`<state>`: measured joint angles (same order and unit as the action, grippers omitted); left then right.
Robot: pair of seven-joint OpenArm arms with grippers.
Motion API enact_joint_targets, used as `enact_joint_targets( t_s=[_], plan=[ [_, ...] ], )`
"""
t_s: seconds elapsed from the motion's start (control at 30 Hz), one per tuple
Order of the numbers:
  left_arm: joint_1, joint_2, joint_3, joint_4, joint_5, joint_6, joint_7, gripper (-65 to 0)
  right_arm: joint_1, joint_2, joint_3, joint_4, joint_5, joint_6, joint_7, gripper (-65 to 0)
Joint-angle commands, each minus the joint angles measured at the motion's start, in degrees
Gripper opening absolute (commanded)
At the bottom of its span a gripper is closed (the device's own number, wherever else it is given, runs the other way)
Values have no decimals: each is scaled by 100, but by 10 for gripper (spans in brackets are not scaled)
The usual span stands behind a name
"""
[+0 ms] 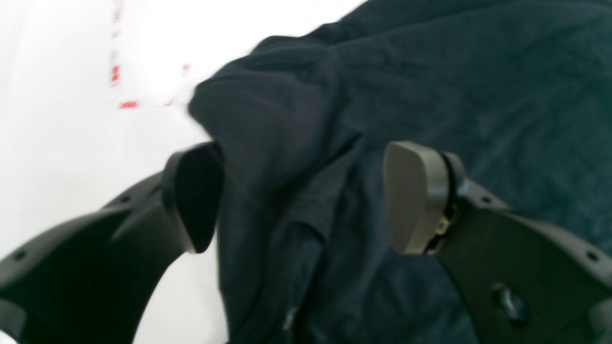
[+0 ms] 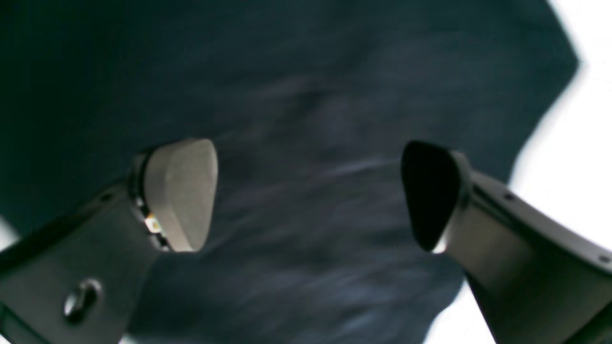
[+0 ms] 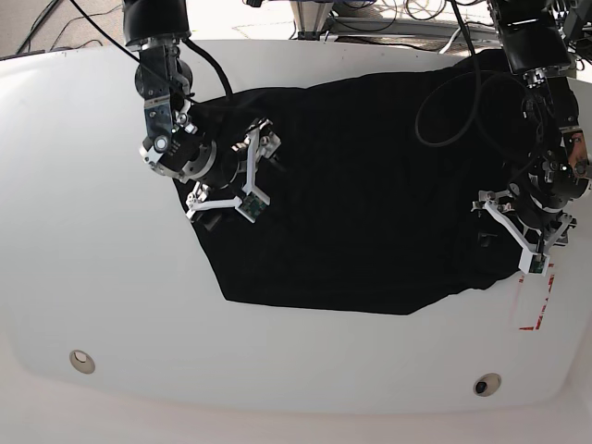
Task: Layout the t-shirt on the table in an organized manner, then fold the t-shirt properly
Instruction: 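Smooth the t-shirt edges with both open grippers, pressing the fabric flat, then grasp the t-shirt edge with the right gripper and tug it outward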
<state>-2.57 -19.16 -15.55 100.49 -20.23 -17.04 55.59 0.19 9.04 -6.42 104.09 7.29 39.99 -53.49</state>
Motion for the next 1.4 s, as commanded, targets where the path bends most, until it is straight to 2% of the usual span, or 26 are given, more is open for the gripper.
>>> enact_joint_targets(
  t_s=[0.0,0.13,0.27,0.43,0.8,1.07,1.37],
  plan=[
    [103,-207,-40,268,-21,-6,-122,-157,724,-11,312,-612,75,1,167,-67],
    [332,-242,-49,470,-21,-6,-122,-157,1348,-11,567,-1332,75,1,290,-67],
    [718,-242,-278,707,-21,-6,-122,-157,1973,50,804,-2291,40,1,730,-67],
    [1079,-225,-682,813,-39,-6,-122,-157,2579,279,804,-3539,58,1,1204,-67],
    [1765,-251,-1605,883,-795,-6,-122,-157,3036,507,813,-5763,67,1,2593,-67],
    [1940,-251,-1825,883,-839,-6,-122,-157,2834,472,822,-5948,75,1,2743,-67],
    [1914,-251,-1834,874,-830,-6,-122,-157,2412,120,795,-5570,67,1,2664,-68]
  ],
)
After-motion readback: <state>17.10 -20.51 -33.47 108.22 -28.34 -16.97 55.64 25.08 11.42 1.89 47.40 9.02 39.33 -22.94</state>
